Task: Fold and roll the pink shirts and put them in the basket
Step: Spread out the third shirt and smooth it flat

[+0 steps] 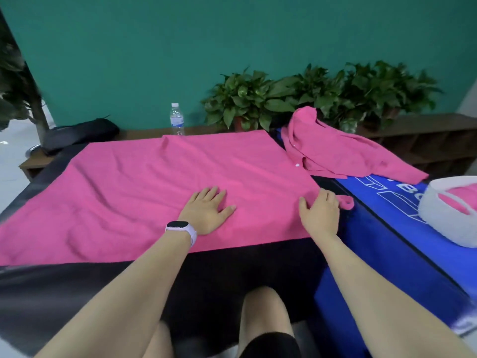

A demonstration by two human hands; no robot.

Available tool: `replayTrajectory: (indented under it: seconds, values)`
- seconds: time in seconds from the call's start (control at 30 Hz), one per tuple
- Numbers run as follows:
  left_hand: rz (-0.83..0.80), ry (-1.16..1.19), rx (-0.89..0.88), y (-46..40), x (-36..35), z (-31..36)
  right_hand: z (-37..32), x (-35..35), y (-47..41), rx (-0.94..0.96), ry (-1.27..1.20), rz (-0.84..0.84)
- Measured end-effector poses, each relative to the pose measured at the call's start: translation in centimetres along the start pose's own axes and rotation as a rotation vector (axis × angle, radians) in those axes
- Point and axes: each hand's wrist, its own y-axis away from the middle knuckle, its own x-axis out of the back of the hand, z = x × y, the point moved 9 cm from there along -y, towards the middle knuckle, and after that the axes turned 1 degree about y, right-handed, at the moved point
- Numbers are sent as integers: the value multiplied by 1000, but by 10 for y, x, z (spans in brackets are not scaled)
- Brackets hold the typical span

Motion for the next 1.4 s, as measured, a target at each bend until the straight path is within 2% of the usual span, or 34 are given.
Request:
replayTrajectory:
  seconds: [0.07, 0.1, 0.2, 0.23, 0.37, 0.47, 0.6, 0.7, 0.77, 0.87, 1.0, 1.07, 1.1, 1.2, 1.23, 1.4]
  values:
    - [-10, -11, -10, 3, -4, 7, 36, 10, 14, -149, -127, 62]
    - [-7, -14, -9, 5, -4, 10, 53, 7, 19, -257, -267, 46]
    - [-6, -11, -2, 11, -5, 16, 88, -31, 41, -727, -920, -176]
    - [-9, -18, 0, 13, -5, 17, 90, -41, 49, -829, -1069, -252]
    - [-9, -17, -1, 14, -2, 18, 100, -52, 54, -863, -1220, -344]
    - [-11, -29, 2, 15, -4, 17, 88, -46, 45, -828, -1297, -340]
    - [-83, 64, -103, 8, 1, 9, 53, -11, 8, -642, -1097, -300]
    - [110, 58, -80, 1, 35, -40, -1, 11, -28, -442, -978, -345]
    - [188, -15, 22, 3, 43, -77, -37, 13, -49, -387, -994, -394]
    - [104, 51, 175, 5, 23, -113, -106, -10, -80, -355, -1079, -493]
    - [84, 43, 169, 0, 14, -114, -218, -55, -83, -199, -1185, -710]
    - [119, 46, 191, 1, 16, -116, -254, -93, -64, -53, -1000, -822]
    - [135, 55, 208, 2, 16, -119, -262, -113, -51, 45, -821, -833]
    - [156, 61, 227, 1, 17, -123, -259, -174, -12, 441, -5, -730]
    - [158, 58, 224, 0, 17, -124, -257, -184, -7, 507, 132, -686]
    - [189, 67, 209, -4, 20, -123, -258, -198, -14, 578, 226, -671]
